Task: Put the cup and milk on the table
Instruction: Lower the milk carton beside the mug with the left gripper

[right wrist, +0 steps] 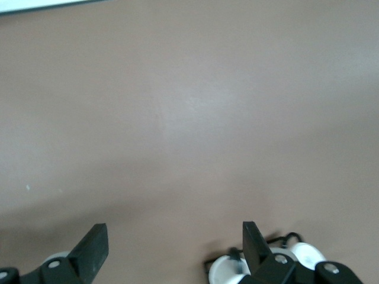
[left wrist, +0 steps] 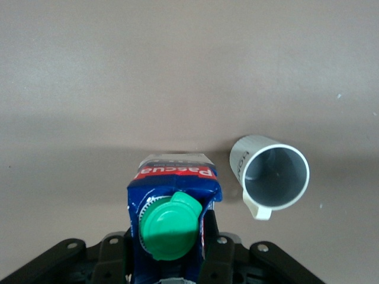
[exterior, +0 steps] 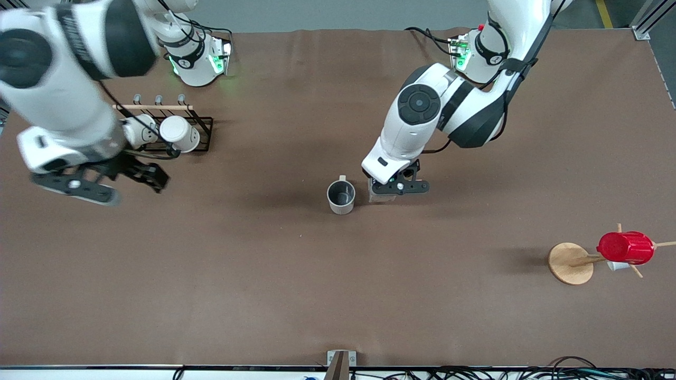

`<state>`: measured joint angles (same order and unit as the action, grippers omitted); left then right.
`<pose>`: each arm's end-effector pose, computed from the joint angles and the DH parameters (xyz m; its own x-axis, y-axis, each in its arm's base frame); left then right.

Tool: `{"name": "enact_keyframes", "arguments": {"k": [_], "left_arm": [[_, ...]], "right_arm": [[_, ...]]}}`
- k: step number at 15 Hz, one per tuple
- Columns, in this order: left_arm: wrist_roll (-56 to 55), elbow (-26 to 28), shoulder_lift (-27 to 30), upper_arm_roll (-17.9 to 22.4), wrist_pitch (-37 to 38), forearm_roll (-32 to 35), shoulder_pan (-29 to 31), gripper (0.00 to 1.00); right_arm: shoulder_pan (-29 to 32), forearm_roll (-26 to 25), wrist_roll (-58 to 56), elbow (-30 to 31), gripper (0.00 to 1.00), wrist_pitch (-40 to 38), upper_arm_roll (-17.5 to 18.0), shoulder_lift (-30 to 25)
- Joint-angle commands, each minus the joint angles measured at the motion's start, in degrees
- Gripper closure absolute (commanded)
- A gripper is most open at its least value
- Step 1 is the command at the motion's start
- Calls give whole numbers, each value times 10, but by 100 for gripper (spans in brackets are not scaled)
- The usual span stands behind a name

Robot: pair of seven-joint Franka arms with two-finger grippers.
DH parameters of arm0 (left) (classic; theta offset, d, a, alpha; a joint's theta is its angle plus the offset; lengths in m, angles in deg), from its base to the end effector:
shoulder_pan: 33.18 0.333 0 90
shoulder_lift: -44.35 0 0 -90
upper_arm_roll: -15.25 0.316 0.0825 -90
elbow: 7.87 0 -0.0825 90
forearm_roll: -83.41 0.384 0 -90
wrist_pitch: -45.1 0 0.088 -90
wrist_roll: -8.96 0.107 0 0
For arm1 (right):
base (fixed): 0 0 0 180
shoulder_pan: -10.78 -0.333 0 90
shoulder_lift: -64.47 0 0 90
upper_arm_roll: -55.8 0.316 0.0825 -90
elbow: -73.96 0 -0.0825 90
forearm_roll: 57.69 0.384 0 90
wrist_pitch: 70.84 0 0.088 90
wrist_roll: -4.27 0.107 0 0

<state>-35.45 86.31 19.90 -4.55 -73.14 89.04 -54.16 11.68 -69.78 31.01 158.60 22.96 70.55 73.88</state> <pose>0.5265 -0.4127 0.3814 0.9986 0.0470 -0.0229 0.0481 -0.9975 0.0521 0.5985 0.1130 0.5834 0.9755 -0.2066 0.0757 -0.2159 -0.9648 0.1501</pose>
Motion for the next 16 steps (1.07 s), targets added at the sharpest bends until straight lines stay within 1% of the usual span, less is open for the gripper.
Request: {"name": "enact_keyframes", "arguments": {"k": [1, 2, 3, 4, 5, 7, 9, 10, 11, 12, 13, 16], "left_arm": [[-32, -38, -38, 4, -14, 19, -13, 60], [-39, -45, -46, 5, -15, 24, -19, 60], [-50, -54, -54, 5, -15, 33, -20, 60], [-63, -60, -64, 5, -15, 44, -20, 60], [-73, -66, -72, 5, -15, 53, -21, 60], [-87, -79, -87, 4, -16, 65, -29, 59], [-94, -84, -96, 4, -22, 66, -34, 58], [-93, -84, -97, 4, -23, 67, -34, 51], [-93, -84, -97, 4, -23, 68, -34, 33], [-90, -84, -96, 4, -23, 68, -34, 3], [-88, -84, -96, 4, -23, 68, -34, 0], [-83, -93, -69, 7, -14, 68, -23, 0]], "right_arm": [[-1, 36, -118, 22, 0, -27, -59, -48], [-1, 36, -162, 9, 0, -47, -74, -50], [0, 37, -198, -17, 0, -70, -88, -48], [2, 37, -222, -40, 0, -91, -97, -48], [7, 50, -236, -50, 0, -99, -101, -48], [15, 79, -236, -50, 0, -103, -113, -49], [15, 80, -245, -44, 0, -126, -117, -55], [16, 80, -246, -44, 0, -127, -118, -55], [19, 81, -247, -43, 0, -128, -119, -55], [26, 88, -252, -43, 0, -128, -122, -55], [29, 101, -254, -43, 0, -123, -125, -55], [31, 106, -254, -44, 0, -114, -129, -53]]}}
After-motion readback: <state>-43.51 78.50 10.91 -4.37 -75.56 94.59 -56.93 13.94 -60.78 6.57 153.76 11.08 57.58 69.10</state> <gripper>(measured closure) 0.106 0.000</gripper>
